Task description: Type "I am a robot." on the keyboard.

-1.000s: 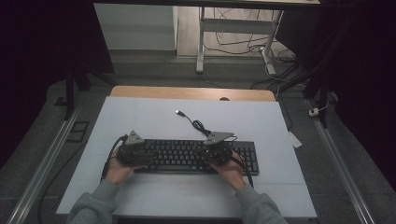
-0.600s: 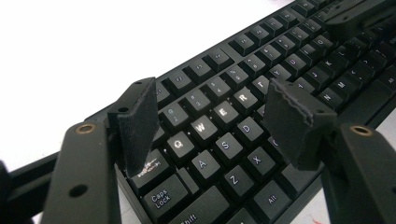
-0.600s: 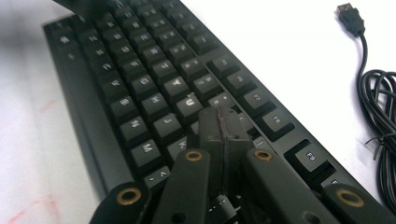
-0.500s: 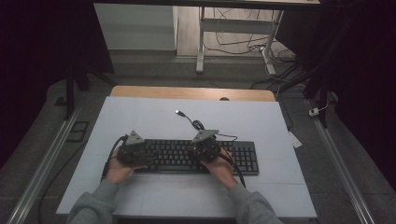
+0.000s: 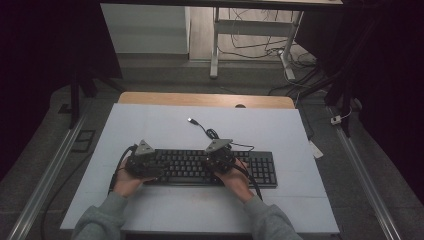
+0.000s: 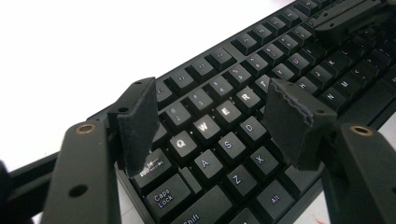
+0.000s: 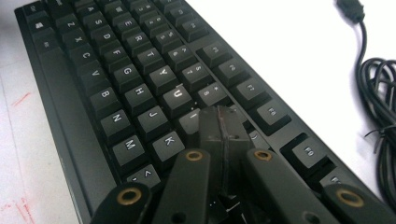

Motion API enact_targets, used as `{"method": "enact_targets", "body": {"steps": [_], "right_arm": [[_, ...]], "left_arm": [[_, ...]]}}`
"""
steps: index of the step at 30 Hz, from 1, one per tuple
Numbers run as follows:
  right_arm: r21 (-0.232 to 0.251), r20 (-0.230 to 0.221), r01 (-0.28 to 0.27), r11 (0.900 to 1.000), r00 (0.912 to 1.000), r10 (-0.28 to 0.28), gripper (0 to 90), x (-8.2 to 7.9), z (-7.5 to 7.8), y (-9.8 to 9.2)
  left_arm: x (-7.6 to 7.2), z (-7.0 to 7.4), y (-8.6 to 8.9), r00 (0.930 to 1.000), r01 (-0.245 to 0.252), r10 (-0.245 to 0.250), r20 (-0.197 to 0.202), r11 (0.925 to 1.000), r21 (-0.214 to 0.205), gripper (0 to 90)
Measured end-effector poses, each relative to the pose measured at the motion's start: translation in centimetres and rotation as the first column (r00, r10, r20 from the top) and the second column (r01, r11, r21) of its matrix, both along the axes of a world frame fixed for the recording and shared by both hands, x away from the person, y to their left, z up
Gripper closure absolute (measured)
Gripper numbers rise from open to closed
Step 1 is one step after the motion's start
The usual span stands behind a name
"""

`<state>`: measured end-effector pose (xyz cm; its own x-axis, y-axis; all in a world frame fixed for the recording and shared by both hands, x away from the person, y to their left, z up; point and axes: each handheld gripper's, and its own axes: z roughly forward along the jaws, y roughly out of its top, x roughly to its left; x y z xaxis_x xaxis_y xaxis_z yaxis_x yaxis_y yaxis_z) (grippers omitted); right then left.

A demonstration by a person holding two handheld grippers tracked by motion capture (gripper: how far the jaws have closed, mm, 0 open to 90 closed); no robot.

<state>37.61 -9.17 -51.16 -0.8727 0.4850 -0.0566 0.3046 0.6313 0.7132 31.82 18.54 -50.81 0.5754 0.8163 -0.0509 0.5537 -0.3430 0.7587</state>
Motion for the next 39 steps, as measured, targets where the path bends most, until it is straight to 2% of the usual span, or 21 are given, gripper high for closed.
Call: {"method": "enact_targets", "body": {"steps": [5, 11, 17, 21, 24, 30, 36, 39], "right_arm": [[0.070, 0.011, 0.006, 0.9975, 0.9999, -0.007, 89.8, -0.1, 0.8, -0.8], [0.106, 0.017, 0.004, 0.9944, 0.9998, -0.006, 89.5, -0.4, 1.4, -2.1], [0.126, 0.016, 0.039, 0.9912, 0.9990, -0.041, 67.8, -1.0, 1.5, -4.1], [0.128, 0.031, 0.059, 0.9900, 0.9975, -0.063, 57.1, -1.8, 1.7, -5.9], [0.145, 0.037, 0.071, 0.9868, 0.9963, -0.077, 52.4, -2.2, 1.9, -7.2], [0.161, 0.035, 0.085, 0.9833, 0.9951, -0.092, 49.6, -2.7, 2.0, -9.1], [0.160, 0.045, 0.076, 0.9842, 0.9954, -0.085, 48.6, -3.4, 1.9, -9.8], [0.156, 0.050, 0.079, 0.9846, 0.9949, -0.088, 48.6, -3.5, 1.9, -9.9]], "left_arm": [[0.0, 0.1, 0.1, 1.0000, -0.005, 0.005, 0.004, 1.0000, -0.006, 34.7], [0.1, 0.1, 0.2, 1.0000, -0.004, 0.004, 0.007, 0.9999, -0.012, 34.7], [0.2, 0.0, -0.1, 1.0000, 0.005, -0.005, 0.006, 1.0000, -0.005, 34.7], [0.1, 0.1, 0.0, 1.0000, 0.002, -0.002, 0.008, 1.0000, -0.003, 34.7], [0.1, 0.1, 0.1, 1.0000, -0.006, 0.006, 0.007, 1.0000, -0.006, 34.7], [0.2, 0.1, 0.3, 1.0000, -0.010, 0.010, 0.001, 0.9999, -0.011, 34.6], [0.2, 0.5, 0.7, 0.9989, -0.044, 0.042, -0.021, 0.9953, -0.086, 32.9], [0.2, 0.7, 1.1, 0.9988, -0.039, 0.035, -0.036, 0.9913, -0.125, 33.6]]}}
